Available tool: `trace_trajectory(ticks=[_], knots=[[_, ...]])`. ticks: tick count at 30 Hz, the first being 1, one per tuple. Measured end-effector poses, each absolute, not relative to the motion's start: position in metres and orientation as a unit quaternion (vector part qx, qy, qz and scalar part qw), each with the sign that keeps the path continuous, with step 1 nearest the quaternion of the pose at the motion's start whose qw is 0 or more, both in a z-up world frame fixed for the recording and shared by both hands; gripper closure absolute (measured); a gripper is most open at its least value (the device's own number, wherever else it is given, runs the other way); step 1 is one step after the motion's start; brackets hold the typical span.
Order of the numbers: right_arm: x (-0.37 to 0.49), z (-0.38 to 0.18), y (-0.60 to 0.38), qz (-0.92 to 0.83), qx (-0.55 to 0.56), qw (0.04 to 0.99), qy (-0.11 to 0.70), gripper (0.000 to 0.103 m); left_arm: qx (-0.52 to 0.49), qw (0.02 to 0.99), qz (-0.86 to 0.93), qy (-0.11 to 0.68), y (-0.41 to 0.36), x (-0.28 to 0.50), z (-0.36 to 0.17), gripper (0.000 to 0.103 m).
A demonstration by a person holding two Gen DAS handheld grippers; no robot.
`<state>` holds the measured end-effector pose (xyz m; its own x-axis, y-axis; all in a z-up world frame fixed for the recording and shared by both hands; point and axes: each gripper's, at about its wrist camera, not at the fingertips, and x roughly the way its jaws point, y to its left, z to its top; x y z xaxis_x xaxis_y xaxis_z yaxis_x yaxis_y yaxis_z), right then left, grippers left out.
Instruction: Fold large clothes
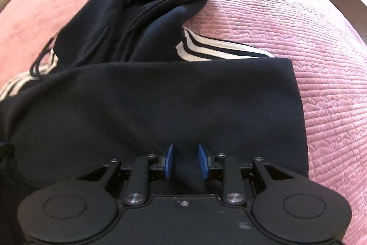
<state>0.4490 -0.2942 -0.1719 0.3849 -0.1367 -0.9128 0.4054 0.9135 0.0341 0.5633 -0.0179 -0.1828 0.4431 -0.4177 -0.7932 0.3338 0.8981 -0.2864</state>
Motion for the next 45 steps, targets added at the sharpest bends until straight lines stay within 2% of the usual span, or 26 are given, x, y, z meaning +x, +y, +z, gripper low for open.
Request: trace_trajectory(ticks=[1,2,3,4,6,8,13,18,21,22,23,24,25,26,28,30,35,38,42,45], knots=[[0.446,-0.165,-0.294,-0.168,0.129,0.826,0.522,0.070,-0.045,0.855,-0.221,0.468,-0.008,0.556,-0.169,0.074],[0.441,-0.157,-0.292,-0.169,0.129,0.831,0.514,0.070,-0.038,0.864,-0.212,0.455,0.005,0.552,-0.157,0.067],[0.437,-0.150,-0.290,-0.169,0.126,0.837,0.506,0.069,-0.026,0.874,-0.197,0.443,0.018,0.548,-0.145,0.055],[0.432,-0.144,-0.285,-0.168,0.122,0.841,0.499,0.067,-0.012,0.884,-0.178,0.432,0.031,0.549,-0.138,0.049],[0.424,-0.137,-0.276,-0.162,0.117,0.847,0.492,0.066,0.023,0.902,-0.135,0.410,0.060,0.547,-0.122,0.030],[0.418,-0.134,-0.267,-0.149,0.122,0.849,0.492,0.066,0.077,0.912,-0.092,0.393,0.089,0.550,-0.113,0.022],[0.413,-0.136,-0.244,-0.122,0.122,0.847,0.504,0.063,0.158,0.895,-0.063,0.412,0.142,0.588,-0.123,0.017],[0.417,-0.139,-0.230,-0.106,0.115,0.845,0.512,0.063,0.100,0.862,-0.124,0.482,0.180,0.638,-0.156,0.017],[0.419,-0.139,-0.225,-0.103,0.112,0.844,0.514,0.063,0.091,0.854,-0.128,0.496,0.190,0.658,-0.174,0.016],[0.420,-0.139,-0.225,-0.102,0.113,0.844,0.515,0.063,0.084,0.851,-0.129,0.502,0.194,0.658,-0.177,0.017],[0.421,-0.140,-0.225,-0.102,0.113,0.843,0.516,0.063,0.071,0.847,-0.138,0.508,0.197,0.662,-0.180,0.026],[0.421,-0.140,-0.224,-0.104,0.113,0.842,0.517,0.062,0.057,0.844,-0.154,0.511,0.200,0.660,-0.180,0.049],[0.422,-0.141,-0.223,-0.106,0.113,0.841,0.518,0.062,0.053,0.839,-0.164,0.517,0.200,0.658,-0.179,0.062],[0.421,-0.141,-0.222,-0.108,0.114,0.840,0.519,0.062,0.062,0.838,-0.169,0.516,0.196,0.654,-0.179,0.093],[0.419,-0.141,-0.221,-0.110,0.119,0.838,0.520,0.061,0.090,0.853,-0.173,0.484,0.191,0.635,-0.167,0.094],[0.418,-0.141,-0.219,-0.109,0.122,0.837,0.523,0.061,0.077,0.870,-0.152,0.462,0.194,0.620,-0.151,0.094],[0.411,-0.132,-0.210,-0.097,0.124,0.840,0.519,0.060,-0.068,0.928,-0.070,0.359,0.234,0.577,-0.083,0.094],[0.404,-0.129,-0.202,-0.084,0.126,0.842,0.518,0.056,-0.103,0.947,-0.039,0.302,0.245,0.548,-0.046,0.093],[0.396,-0.125,-0.196,-0.069,0.134,0.843,0.517,0.056,-0.118,0.952,-0.016,0.281,0.231,0.527,-0.027,0.093],[0.386,-0.118,-0.195,-0.062,0.131,0.847,0.511,0.056,-0.132,0.953,-0.045,0.270,0.189,0.515,-0.021,0.093]])
